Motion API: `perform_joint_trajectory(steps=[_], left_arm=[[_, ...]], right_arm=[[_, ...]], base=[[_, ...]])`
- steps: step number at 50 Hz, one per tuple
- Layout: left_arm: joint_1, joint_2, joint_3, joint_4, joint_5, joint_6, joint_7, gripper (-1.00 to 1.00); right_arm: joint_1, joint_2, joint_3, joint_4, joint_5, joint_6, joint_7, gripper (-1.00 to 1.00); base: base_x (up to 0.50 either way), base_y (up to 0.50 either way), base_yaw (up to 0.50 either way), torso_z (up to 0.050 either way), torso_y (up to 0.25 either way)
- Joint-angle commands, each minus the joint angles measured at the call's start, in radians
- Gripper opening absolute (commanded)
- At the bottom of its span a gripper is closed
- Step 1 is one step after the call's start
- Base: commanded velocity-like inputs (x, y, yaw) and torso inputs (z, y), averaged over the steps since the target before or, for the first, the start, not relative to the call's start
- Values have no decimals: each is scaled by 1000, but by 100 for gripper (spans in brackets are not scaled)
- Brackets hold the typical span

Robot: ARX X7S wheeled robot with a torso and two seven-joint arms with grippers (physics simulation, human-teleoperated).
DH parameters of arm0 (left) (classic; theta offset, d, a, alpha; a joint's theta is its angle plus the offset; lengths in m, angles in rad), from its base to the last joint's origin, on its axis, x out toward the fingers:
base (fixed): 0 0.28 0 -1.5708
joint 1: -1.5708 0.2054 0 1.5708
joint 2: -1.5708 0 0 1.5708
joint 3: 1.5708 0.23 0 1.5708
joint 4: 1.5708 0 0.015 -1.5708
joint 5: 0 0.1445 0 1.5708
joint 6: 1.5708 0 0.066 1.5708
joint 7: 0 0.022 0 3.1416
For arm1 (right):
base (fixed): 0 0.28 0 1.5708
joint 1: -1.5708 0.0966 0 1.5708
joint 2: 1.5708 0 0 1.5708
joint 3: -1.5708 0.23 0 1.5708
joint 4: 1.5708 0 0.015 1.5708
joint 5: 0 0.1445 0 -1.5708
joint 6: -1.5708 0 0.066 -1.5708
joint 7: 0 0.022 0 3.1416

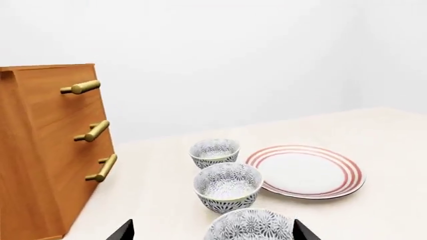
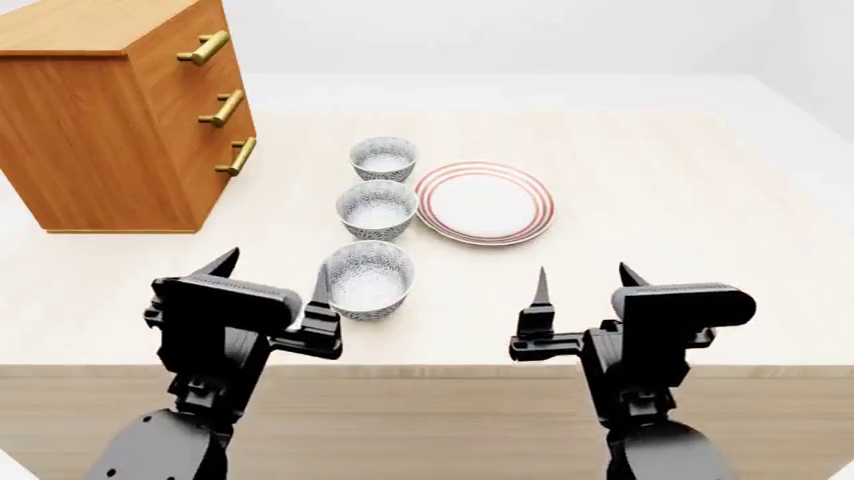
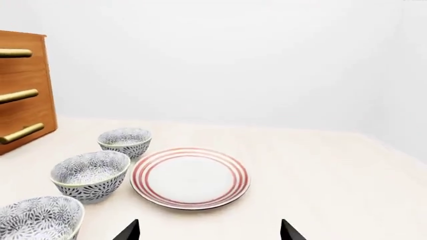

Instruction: Stack the bowl in the middle on the bowl at the back.

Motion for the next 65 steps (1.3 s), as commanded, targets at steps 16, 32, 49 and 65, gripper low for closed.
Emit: perform_joint_trajectory(steps=[16,32,49,65], left_arm=[[-422,-64,-12,26,-143,-404,90,100],[-518,-61,-8,-22,-167,-459,95,100],[-565,-68,6,-46,-176,-490,94,100],[-587,-65,25,-60,-178,-483,91,100]], right_arm=[[367,75,34,-70,134,441,-58,100],[448,86,51,-48,150,506,-50,100],[499,87,48,3,158,502,-52,100],[498,86,62,11,173,493,-52,100]], base=[[0,0,0,0,0],[0,0,0,0,0],[270,0,0,0,0],[363,0,0,0,0]])
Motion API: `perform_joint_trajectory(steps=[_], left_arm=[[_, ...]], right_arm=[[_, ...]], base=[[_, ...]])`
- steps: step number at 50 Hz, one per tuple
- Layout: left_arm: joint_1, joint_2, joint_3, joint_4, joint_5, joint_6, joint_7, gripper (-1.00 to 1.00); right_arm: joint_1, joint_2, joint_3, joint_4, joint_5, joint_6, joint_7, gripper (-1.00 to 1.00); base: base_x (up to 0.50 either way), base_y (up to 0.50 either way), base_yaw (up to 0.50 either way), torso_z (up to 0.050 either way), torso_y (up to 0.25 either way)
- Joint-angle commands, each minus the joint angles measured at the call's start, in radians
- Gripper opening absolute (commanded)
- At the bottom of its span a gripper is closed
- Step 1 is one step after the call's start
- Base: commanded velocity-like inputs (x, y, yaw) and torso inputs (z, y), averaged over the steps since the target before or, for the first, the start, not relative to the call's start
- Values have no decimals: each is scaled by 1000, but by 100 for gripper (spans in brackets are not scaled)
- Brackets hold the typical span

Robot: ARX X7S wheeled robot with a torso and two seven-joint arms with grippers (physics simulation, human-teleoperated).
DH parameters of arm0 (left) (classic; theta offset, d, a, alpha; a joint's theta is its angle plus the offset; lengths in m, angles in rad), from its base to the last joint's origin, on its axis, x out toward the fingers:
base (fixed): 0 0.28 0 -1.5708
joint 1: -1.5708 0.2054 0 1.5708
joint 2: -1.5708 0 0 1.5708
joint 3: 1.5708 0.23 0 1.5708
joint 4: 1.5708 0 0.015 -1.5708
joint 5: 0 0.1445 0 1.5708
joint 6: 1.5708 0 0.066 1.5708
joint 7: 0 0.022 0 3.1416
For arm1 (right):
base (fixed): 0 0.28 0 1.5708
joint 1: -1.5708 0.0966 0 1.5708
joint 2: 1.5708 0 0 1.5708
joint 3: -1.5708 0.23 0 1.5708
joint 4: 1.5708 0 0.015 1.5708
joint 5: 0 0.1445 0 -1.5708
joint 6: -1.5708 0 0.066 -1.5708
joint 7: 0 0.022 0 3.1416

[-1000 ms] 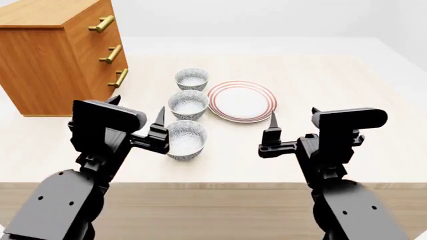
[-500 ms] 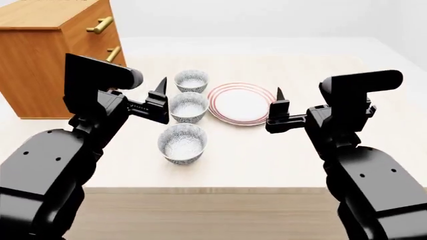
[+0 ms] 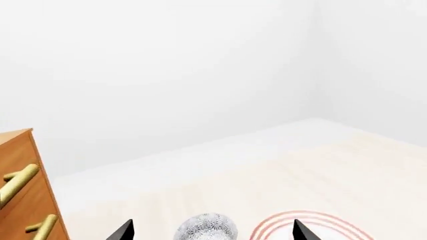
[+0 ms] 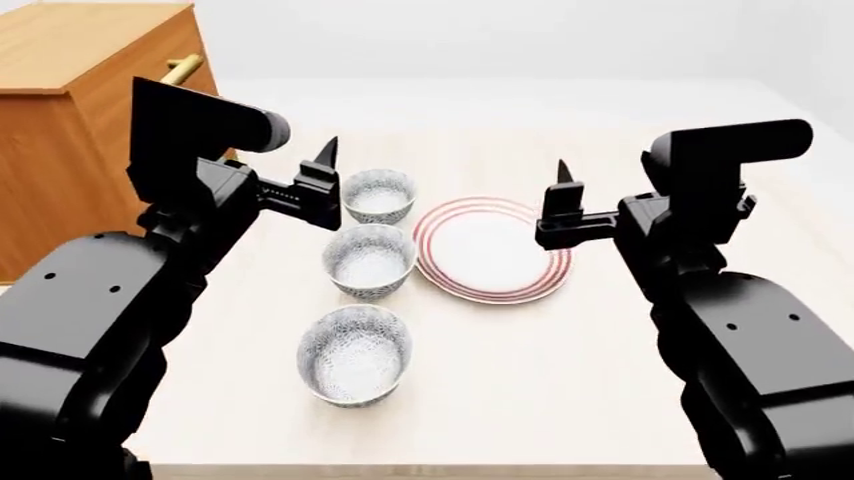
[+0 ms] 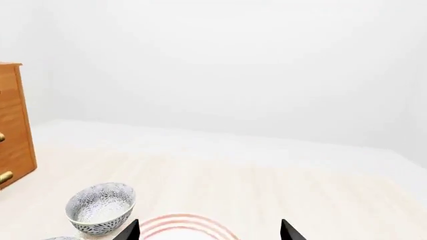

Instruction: Stack the bowl in the middle on the bowl at the back.

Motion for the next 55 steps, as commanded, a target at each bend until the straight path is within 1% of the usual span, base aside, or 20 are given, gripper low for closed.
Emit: perform_joint_trajectory(steps=[1,25,28,29,33,35,42,46,47,48,51,52,55], left_arm=[[-15,-2,13,-11,-3,-1,-1,100],[-24,-11,0,-12,-16,-9,-10,100],[-25,-20,9,-5,-21,-24,-4,100],[-28,-24,17,-2,-16,-36,-11,100],[-87,0,-11,-33,-52,-230,-36,100],[-96,0,-5,-46,-44,-232,-45,100],[-151,1,7,-91,-46,-358,-70,100],[-209,11,2,-149,-51,-467,-89,100],[-226,6,7,-178,-76,-481,-109,100],[-240,-9,13,-209,-137,-482,-156,100],[-285,-68,29,-319,-442,-482,-399,100],[-296,-82,36,-347,-522,-482,-465,100],[-315,-110,53,-410,-690,-480,-596,100]], right_arm=[[6,-1,6,11,9,-5,0,100],[18,-1,-10,12,19,-4,10,100],[22,2,-16,13,15,-13,13,100],[26,-1,-10,13,19,-7,13,100],[47,-4,-15,9,28,23,16,100],[54,3,-34,9,15,27,26,100],[66,6,-44,-5,12,45,39,100],[82,-14,-13,-9,32,137,58,100],[85,-19,-5,-7,36,149,61,100],[88,-22,1,-6,40,160,62,100],[93,-29,13,-5,47,187,69,100],[93,-30,15,-5,48,193,71,100],[94,-31,16,-1,48,202,77,100]], base=[[363,0,0,0,0],[364,0,0,0,1],[91,0,0,0,0],[0,0,0,0,0],[0,0,0,0,0],[0,0,0,0,0],[0,0,0,0,0],[0,0,0,0,0],[0,0,0,0,0],[0,0,0,0,0],[0,0,0,0,0],[0,0,0,0,0],[0,0,0,0,0]])
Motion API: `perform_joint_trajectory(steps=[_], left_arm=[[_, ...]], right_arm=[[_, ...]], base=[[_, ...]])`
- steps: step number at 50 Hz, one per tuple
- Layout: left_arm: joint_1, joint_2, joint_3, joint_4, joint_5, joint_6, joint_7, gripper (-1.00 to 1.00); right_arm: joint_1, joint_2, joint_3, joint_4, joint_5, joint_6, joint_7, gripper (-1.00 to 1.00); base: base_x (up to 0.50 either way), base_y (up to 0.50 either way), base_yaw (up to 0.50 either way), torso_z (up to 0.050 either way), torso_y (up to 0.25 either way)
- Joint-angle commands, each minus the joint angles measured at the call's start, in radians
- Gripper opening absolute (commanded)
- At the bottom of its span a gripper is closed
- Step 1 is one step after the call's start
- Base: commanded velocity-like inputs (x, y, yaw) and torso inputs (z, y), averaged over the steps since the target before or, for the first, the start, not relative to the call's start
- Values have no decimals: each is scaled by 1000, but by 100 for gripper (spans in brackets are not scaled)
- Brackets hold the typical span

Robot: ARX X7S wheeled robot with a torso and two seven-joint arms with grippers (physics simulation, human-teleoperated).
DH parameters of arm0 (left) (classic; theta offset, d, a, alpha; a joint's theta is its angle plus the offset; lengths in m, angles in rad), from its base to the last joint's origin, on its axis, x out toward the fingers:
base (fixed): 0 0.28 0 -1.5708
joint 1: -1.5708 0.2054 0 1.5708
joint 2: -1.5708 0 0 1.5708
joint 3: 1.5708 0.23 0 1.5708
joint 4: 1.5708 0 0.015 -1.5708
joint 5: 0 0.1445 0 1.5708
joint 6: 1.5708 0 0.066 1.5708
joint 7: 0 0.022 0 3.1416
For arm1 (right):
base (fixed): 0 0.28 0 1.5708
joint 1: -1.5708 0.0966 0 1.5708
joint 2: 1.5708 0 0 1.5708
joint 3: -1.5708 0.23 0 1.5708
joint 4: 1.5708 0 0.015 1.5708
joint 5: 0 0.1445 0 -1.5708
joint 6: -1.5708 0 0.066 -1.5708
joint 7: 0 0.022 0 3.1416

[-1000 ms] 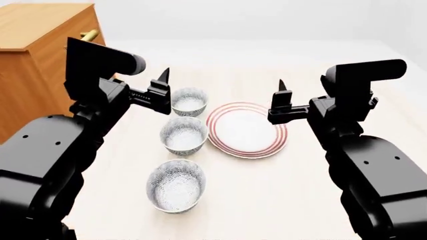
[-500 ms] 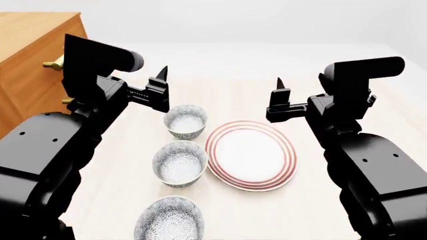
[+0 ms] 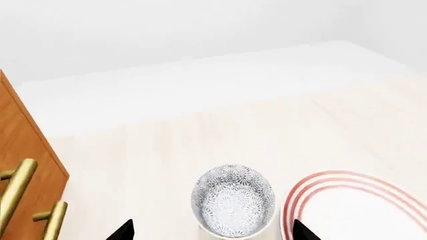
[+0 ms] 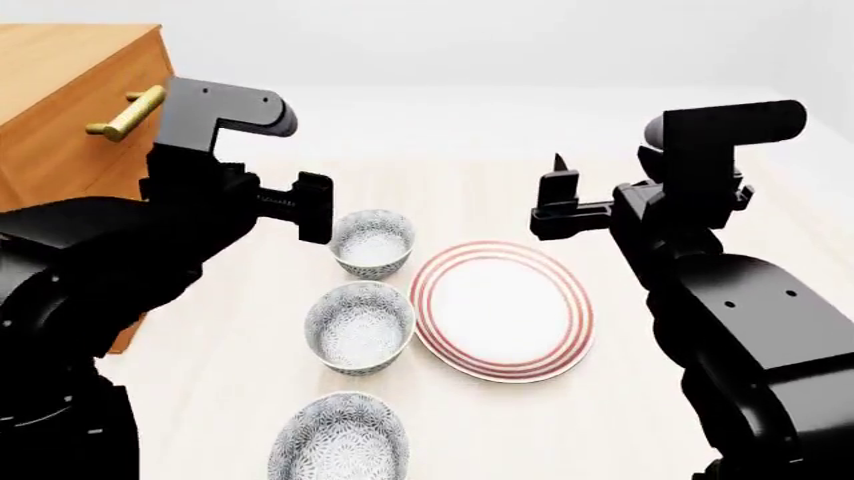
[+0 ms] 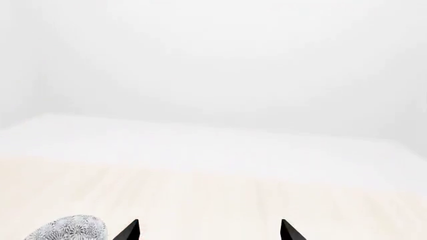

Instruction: Stack the bowl in the middle on the bowl at the back.

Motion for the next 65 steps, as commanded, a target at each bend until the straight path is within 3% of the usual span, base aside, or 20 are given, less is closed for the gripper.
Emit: perform_joint_trajectory(steps=[1,11,35,65], left_arm=[[-109,-82,41,-224,-482,-89,-396,100],[-112,-110,90,-304,-658,-78,-524,100],[-121,-124,138,-427,-845,-51,-679,100],[-113,-109,224,-550,-837,30,-659,100]], right_arm=[[18,-15,23,1,15,82,26,100],[5,-10,34,-1,21,101,35,100],[-9,-2,34,13,26,107,52,100],[-39,6,32,38,32,79,65,100]], base=[[0,0,0,0,0],[0,0,0,0,0],[0,0,0,0,0],[0,0,0,0,0]])
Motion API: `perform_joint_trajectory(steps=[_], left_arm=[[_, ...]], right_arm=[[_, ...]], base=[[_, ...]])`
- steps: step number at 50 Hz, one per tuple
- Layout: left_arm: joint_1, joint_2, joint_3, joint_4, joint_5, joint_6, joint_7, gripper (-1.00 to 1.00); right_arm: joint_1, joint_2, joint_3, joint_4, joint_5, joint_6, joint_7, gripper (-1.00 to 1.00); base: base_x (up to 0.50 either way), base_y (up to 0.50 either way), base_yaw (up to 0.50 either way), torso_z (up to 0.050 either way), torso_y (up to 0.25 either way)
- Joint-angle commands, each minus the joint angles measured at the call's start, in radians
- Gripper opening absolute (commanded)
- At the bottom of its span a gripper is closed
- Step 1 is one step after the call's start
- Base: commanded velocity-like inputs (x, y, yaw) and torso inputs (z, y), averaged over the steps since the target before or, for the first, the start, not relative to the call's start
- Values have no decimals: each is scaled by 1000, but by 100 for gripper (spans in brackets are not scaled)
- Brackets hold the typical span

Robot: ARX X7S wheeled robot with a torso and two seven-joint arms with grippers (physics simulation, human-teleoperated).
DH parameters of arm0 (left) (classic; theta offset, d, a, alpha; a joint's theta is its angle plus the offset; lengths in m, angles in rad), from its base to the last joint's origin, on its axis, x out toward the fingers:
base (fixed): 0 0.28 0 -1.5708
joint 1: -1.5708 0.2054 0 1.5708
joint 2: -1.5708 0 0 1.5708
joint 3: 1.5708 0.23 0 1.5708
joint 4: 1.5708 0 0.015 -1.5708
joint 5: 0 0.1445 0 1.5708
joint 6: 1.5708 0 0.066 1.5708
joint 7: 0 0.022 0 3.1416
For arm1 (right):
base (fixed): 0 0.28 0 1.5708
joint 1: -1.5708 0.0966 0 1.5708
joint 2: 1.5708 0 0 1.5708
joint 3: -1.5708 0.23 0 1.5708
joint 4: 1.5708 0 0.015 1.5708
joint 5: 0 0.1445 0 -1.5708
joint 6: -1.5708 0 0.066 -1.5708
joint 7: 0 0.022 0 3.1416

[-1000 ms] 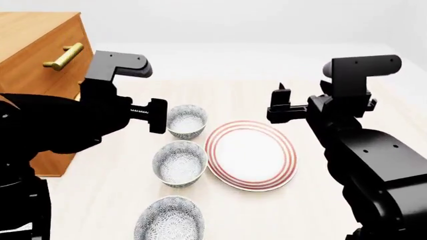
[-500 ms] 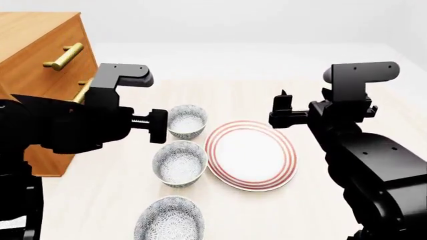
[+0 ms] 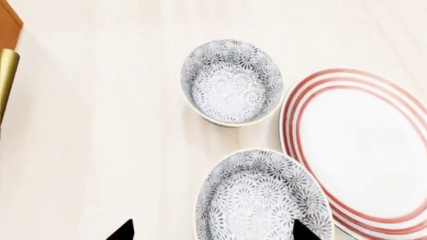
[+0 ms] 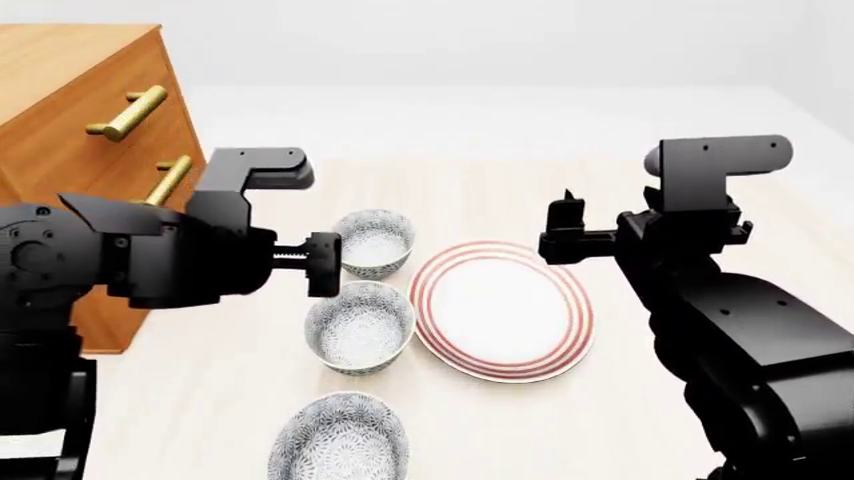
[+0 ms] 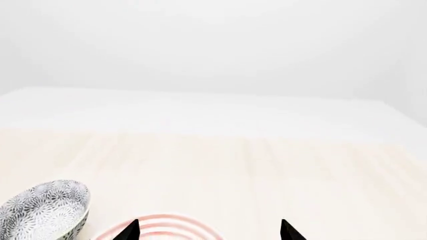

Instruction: Stack the bowl in the middle on the bowl at the back.

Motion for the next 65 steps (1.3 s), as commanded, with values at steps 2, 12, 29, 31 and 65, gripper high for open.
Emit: perform_joint_trajectory(steps=[2,12,29,31,65], left_arm=[[5,6,29,-46,-3,23,6,100],[13,8,32,-69,-27,26,-5,100],[-6,27,90,-156,40,99,79,100],[-8,30,100,-170,53,111,93,100],[10,61,145,-274,100,187,132,100]], right_arm=[[-11,3,2,9,3,-7,6,100],[-11,4,1,13,7,-5,12,100],[-10,6,5,4,19,14,22,100],[-6,6,6,3,21,18,23,100],[5,14,-6,20,32,22,40,100]], base=[[0,0,0,0,0],[0,0,0,0,0],[0,0,0,0,0],[0,0,0,0,0],[0,0,0,0,0]])
